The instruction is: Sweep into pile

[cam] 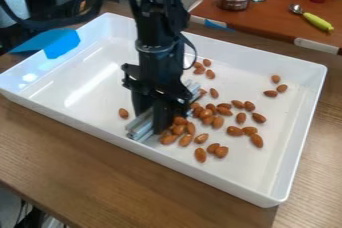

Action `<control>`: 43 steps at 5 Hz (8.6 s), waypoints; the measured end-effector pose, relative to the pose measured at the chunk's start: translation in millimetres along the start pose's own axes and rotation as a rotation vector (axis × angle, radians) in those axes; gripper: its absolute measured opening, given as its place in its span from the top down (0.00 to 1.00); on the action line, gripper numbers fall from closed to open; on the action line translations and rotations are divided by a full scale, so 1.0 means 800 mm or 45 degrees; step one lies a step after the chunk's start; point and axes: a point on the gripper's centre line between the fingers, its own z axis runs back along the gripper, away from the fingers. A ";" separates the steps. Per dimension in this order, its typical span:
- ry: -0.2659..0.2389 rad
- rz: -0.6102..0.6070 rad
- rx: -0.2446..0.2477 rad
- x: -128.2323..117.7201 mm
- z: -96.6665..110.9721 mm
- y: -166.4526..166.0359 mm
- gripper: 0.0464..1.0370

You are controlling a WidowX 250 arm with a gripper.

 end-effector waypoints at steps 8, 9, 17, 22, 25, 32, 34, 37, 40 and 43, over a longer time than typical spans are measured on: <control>-0.147 0.080 -0.260 -0.014 0.100 0.059 0.66; -0.155 0.063 -0.219 -0.014 0.086 0.098 0.66; -0.017 -0.011 0.042 0.009 -0.008 0.058 0.66; -0.023 -0.142 -0.048 0.005 -0.013 -0.095 0.66; -0.065 0.015 -0.068 0.027 0.024 0.018 0.66; -0.010 0.155 0.129 0.078 -0.001 0.121 0.66; 0.005 0.065 0.104 0.088 -0.009 0.060 0.66; -0.033 -0.048 0.092 0.100 -0.014 -0.016 0.66; -0.023 -0.170 0.015 0.094 -0.016 -0.094 0.66; 0.000 -0.274 -0.050 0.070 -0.004 -0.110 0.66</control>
